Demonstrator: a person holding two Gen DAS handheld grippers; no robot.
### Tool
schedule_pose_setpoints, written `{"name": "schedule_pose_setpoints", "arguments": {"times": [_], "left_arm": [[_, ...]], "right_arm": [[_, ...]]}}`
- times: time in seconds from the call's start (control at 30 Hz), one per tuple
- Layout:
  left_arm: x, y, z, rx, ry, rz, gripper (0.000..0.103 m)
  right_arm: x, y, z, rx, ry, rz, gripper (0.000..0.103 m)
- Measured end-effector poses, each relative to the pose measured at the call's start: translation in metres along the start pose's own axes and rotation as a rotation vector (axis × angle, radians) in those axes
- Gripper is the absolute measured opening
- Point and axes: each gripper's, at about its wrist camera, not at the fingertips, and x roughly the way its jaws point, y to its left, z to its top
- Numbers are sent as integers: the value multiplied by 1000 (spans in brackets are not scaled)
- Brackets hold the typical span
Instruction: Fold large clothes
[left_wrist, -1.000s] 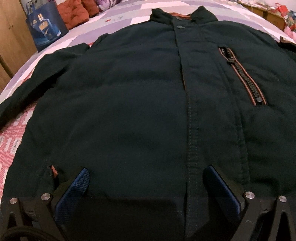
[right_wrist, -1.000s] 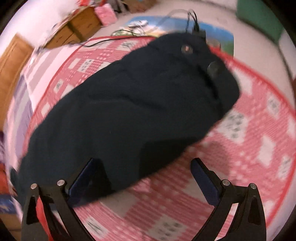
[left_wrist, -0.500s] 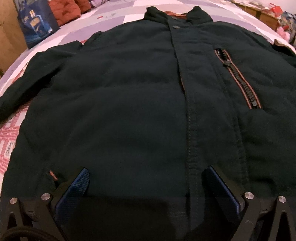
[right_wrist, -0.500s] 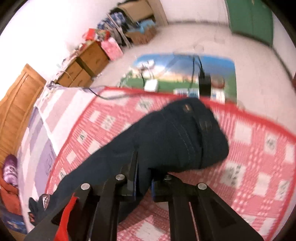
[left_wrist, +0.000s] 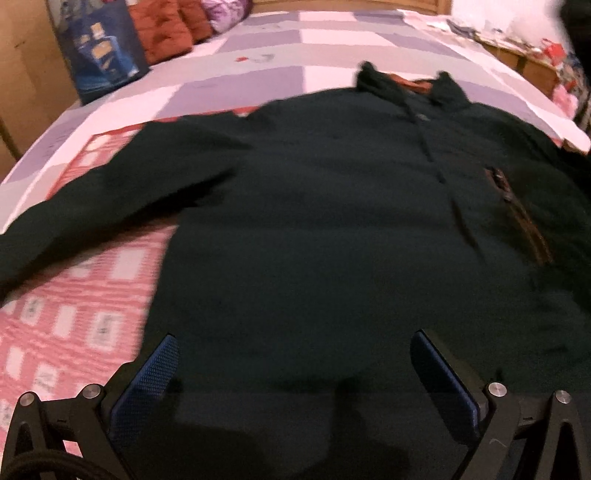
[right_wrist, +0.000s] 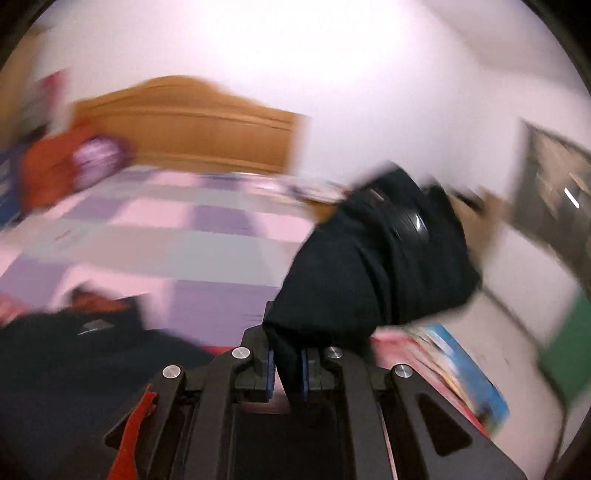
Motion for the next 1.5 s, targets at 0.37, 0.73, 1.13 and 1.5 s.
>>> {"name": "schedule_pose_setpoints", "arguments": {"times": [0.37,0.73,1.13,1.5], "left_arm": [[-2,88,-36,-97,35,49,103],[10,90,-38,-119,50,22,103],[33,44,56,-66,-8,-38,103],[126,-63,176,108,-30,-11,103]], "right_arm": [[7,257,-99,-441,214,246,9],[14,261,-134,-499,307,271,43],[-21,133,-135,-194,286,224,81],[84,4,-141,36,435,46,81]]}}
